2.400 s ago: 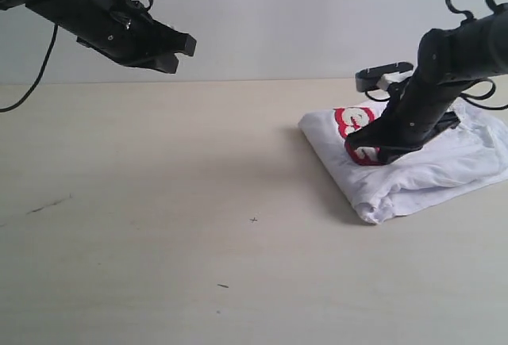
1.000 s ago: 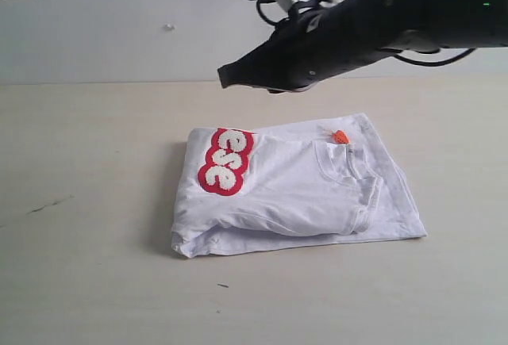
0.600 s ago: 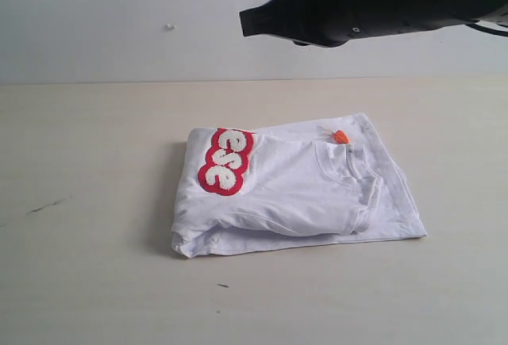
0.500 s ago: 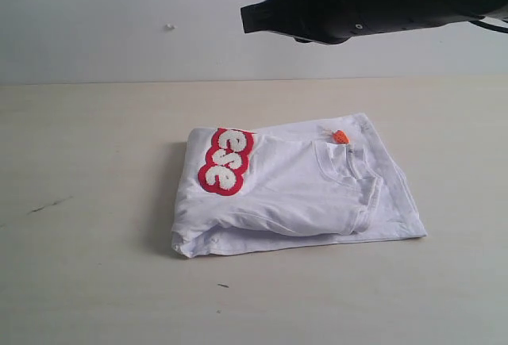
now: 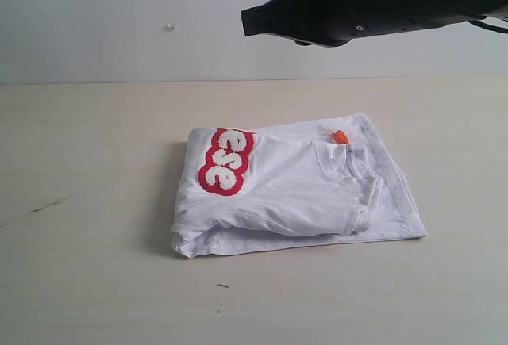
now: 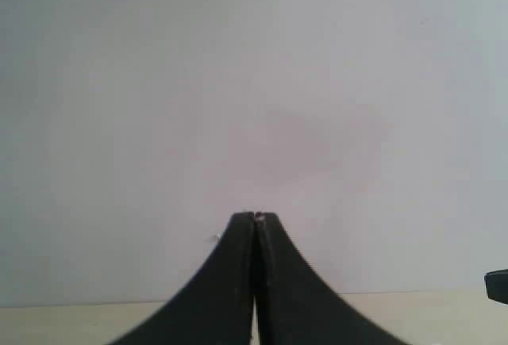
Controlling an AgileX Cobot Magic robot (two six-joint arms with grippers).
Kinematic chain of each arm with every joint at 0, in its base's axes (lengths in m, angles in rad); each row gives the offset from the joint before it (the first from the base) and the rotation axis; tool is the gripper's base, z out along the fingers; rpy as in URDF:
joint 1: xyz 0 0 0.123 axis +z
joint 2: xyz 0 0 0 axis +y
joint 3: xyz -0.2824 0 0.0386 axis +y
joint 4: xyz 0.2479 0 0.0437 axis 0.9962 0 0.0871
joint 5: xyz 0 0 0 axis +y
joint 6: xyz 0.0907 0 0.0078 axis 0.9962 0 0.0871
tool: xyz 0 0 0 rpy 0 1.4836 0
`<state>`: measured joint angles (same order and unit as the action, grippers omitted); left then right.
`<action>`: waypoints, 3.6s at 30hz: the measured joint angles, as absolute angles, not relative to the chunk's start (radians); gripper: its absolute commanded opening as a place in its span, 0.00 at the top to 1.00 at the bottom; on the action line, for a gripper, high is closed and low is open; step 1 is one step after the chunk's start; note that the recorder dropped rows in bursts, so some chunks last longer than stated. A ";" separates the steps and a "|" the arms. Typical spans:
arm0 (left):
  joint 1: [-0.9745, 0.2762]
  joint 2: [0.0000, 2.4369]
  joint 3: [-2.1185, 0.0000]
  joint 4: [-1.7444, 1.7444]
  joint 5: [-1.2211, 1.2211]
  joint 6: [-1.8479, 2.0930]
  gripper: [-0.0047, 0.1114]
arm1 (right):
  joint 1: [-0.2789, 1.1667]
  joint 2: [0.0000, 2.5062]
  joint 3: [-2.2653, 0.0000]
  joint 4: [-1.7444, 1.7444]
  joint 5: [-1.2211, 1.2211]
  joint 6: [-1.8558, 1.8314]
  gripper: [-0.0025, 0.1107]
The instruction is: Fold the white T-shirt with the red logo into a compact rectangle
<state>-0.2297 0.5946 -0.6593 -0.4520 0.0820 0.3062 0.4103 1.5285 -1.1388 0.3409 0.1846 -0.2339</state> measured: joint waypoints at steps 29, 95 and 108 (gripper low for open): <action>-0.230 0.354 -0.476 -0.020 -0.039 0.098 0.96 | 0.410 1.529 -1.139 0.341 0.186 -0.234 0.98; 0.030 0.006 -0.002 0.020 0.339 -0.104 0.96 | 0.410 1.529 -1.139 0.341 0.195 -0.234 0.98; 0.030 0.006 -0.002 0.020 0.340 -0.104 0.96 | 0.410 1.529 -1.139 0.341 0.195 -0.234 0.98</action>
<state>0.0302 0.0056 -0.0016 0.0197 0.3402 -0.1036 0.4103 1.5285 -1.1388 0.3409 0.1947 -0.2339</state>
